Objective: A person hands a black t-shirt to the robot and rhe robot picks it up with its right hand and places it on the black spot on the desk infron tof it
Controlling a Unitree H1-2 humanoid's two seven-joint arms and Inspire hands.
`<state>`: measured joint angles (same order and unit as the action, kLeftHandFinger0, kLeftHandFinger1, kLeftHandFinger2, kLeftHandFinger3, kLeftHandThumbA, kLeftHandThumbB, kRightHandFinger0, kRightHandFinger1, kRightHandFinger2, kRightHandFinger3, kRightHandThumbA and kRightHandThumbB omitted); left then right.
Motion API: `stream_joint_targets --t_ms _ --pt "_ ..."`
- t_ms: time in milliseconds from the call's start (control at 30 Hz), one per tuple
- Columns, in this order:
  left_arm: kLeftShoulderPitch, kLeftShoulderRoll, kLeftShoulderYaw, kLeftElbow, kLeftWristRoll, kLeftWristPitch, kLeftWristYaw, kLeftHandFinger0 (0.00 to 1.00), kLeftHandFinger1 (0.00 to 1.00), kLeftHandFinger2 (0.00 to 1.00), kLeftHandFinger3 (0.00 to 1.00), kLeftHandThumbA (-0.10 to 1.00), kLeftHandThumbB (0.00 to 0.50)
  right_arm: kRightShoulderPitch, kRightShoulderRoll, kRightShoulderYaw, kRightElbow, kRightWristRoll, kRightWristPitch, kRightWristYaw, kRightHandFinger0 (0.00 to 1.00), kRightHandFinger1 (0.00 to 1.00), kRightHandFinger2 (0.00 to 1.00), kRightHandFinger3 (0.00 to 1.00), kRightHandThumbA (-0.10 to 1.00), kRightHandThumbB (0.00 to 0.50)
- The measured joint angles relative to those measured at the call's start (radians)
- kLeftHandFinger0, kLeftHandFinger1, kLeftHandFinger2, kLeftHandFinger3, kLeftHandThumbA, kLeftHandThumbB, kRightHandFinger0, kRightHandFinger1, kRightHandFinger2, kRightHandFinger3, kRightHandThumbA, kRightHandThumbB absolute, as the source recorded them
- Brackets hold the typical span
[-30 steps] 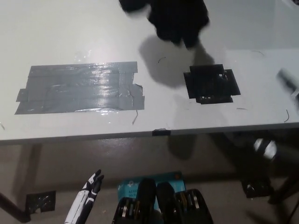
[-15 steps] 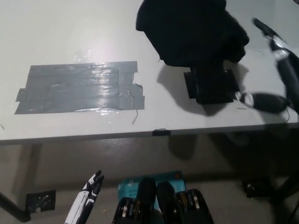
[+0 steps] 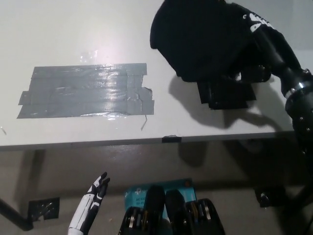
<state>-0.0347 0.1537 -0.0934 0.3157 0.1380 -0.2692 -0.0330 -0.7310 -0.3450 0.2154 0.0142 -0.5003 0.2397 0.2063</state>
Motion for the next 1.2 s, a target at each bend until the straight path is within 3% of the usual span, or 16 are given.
stream_joint_targets --t_ms 167,200,233,267,300,333,367,400,433,500,533,633,800,900,1067,1200 --pt "-0.006 0.000 0.000 0.000 -0.004 0.000 0.000 1.00 1.00 1.00 1.00 1.00 0.500 -0.075 0.000 0.027 0.062 -0.020 0.002 0.004 1.00 1.00 1.00 1.00 1.00 0.468" --pt "-0.006 0.000 0.000 0.000 -0.004 0.000 0.000 1.00 1.00 1.00 1.00 1.00 0.500 -0.075 0.000 0.027 0.062 -0.020 0.002 0.004 1.00 1.00 1.00 1.00 1.00 0.444" --pt "-0.011 0.000 0.000 0.000 -0.004 0.000 0.000 1.00 1.00 1.00 1.00 1.00 0.500 -0.103 0.001 0.031 0.069 -0.028 0.003 0.003 1.00 1.00 1.00 1.00 0.84 0.425" --pt "-0.014 0.000 0.000 0.000 -0.004 0.000 0.000 1.00 1.00 1.00 1.00 1.00 0.500 -0.117 0.006 0.032 0.077 -0.033 0.002 -0.001 1.00 1.00 1.00 1.00 0.82 0.420" --pt "-0.015 0.000 0.000 0.000 -0.004 0.000 0.000 1.00 1.00 1.00 1.00 1.00 0.500 -0.127 0.012 0.032 0.088 -0.039 0.002 -0.010 0.99 0.87 0.75 0.82 0.20 0.261" --pt "-0.017 0.000 0.000 0.000 -0.004 0.000 0.000 1.00 1.00 1.00 1.00 1.00 0.500 -0.135 0.019 0.031 0.101 -0.045 -0.001 -0.024 0.54 0.55 0.71 0.74 0.06 0.320" --pt "-0.019 0.000 -0.001 0.000 -0.004 0.001 0.000 1.00 1.00 1.00 1.00 1.00 0.500 -0.142 0.033 0.030 0.128 -0.052 -0.007 -0.051 0.23 0.34 0.55 0.55 -0.07 0.305" --pt "-0.021 0.000 -0.001 0.000 -0.004 0.001 0.000 1.00 1.00 1.00 1.00 1.00 0.500 -0.142 0.040 0.032 0.148 -0.060 -0.013 -0.069 0.01 0.18 0.43 0.41 -0.10 0.247" --pt "-0.021 0.000 -0.001 0.000 -0.004 0.001 0.000 1.00 1.00 1.00 1.00 1.00 0.500 -0.141 0.046 0.034 0.164 -0.066 -0.018 -0.083 0.00 0.21 0.52 0.48 -0.10 0.242" --pt "-0.021 0.000 -0.001 0.000 -0.004 0.002 0.000 1.00 1.00 1.00 1.00 1.00 0.500 -0.138 0.056 0.037 0.198 -0.075 -0.027 -0.110 0.00 0.39 0.83 0.89 -0.10 0.219" --pt "-0.021 0.000 -0.002 0.000 -0.004 0.002 0.000 1.00 1.00 1.00 1.00 1.00 0.500 -0.136 0.061 0.039 0.215 -0.080 -0.033 -0.124 0.00 0.46 0.86 1.00 -0.10 0.207" --pt "-0.021 0.000 -0.002 0.000 -0.004 0.002 0.000 1.00 1.00 1.00 1.00 1.00 0.500 -0.132 0.070 0.042 0.261 -0.095 -0.050 -0.169 0.00 0.49 0.86 1.00 -0.10 0.214" --pt "-0.023 0.001 -0.002 0.000 -0.004 0.002 0.000 1.00 1.00 1.00 1.00 1.00 0.500 -0.127 0.072 0.043 0.312 -0.122 -0.094 -0.253 0.10 0.64 0.97 1.00 -0.10 0.182" --pt "-0.024 0.001 -0.002 0.000 -0.004 0.002 0.000 1.00 1.00 1.00 1.00 1.00 0.500 -0.125 0.072 0.043 0.325 -0.135 -0.123 -0.294 0.10 0.65 0.96 1.00 -0.10 0.198" --pt "-0.027 0.002 -0.002 0.000 -0.004 0.002 0.000 1.00 1.00 1.00 1.00 1.00 0.500 -0.125 0.072 0.038 0.328 -0.156 -0.176 -0.361 0.08 0.64 0.98 1.00 -0.10 0.142" --pt "-0.028 0.006 -0.002 0.000 -0.004 0.002 0.000 1.00 1.00 1.00 1.00 1.00 0.500 -0.135 0.070 0.033 0.330 -0.173 -0.214 -0.415 0.00 0.54 0.94 1.00 -0.10 0.184"
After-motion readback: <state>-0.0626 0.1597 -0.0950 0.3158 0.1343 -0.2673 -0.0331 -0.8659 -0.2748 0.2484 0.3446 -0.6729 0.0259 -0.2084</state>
